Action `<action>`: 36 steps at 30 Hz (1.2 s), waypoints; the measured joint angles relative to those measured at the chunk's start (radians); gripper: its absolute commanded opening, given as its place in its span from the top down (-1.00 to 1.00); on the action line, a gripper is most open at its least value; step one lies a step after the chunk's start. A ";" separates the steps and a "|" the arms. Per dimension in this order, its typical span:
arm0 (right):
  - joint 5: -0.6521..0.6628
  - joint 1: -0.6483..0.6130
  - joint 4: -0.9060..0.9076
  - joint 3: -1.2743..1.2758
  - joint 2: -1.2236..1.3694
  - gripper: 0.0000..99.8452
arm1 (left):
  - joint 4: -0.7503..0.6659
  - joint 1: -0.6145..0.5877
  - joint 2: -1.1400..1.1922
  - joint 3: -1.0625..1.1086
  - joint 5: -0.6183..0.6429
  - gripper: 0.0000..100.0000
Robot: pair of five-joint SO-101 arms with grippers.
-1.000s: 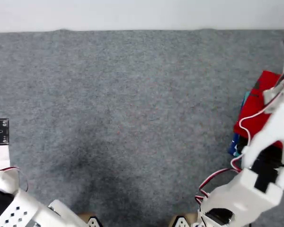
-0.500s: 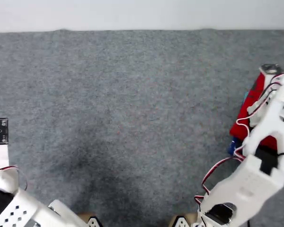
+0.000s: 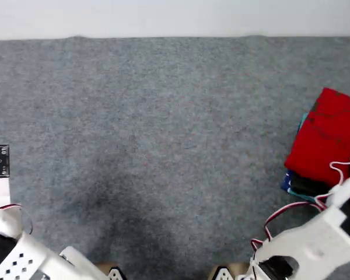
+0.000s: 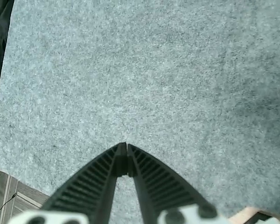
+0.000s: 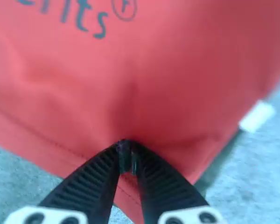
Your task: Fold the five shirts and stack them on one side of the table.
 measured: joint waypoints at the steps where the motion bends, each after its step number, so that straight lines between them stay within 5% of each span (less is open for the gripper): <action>1: 0.003 0.002 0.025 -0.002 -0.002 0.98 | 0.000 0.000 0.000 0.000 0.000 0.99; 9: 0.002 -0.074 0.195 -0.117 -0.143 0.98 | 0.000 0.000 0.000 0.000 0.014 0.98; 15: -0.112 -0.163 0.198 -0.117 -0.311 0.98 | -0.048 0.031 0.000 0.000 0.173 0.98; 25: -0.523 -0.305 0.198 0.035 -0.577 0.98 | -0.094 0.451 0.000 0.011 0.597 0.99; 36: -0.560 -0.545 0.057 0.663 -1.092 0.98 | -0.367 0.744 0.000 0.189 0.879 0.99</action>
